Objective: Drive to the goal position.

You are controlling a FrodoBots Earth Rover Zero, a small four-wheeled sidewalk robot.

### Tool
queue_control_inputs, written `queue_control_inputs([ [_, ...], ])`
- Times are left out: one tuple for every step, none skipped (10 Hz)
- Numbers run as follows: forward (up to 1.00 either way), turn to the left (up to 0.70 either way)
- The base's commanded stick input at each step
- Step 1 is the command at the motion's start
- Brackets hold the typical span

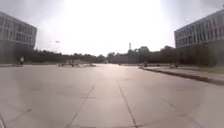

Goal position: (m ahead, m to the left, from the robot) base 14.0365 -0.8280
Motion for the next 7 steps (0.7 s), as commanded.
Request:
queue_control_inputs([
  [1.00,0.00],
  [1.00,0.00],
  [1.00,0.00],
  [1.00,0.00],
  [1.00,0.00],
  [1.00,0.00],
  [1.00,0.00],
])
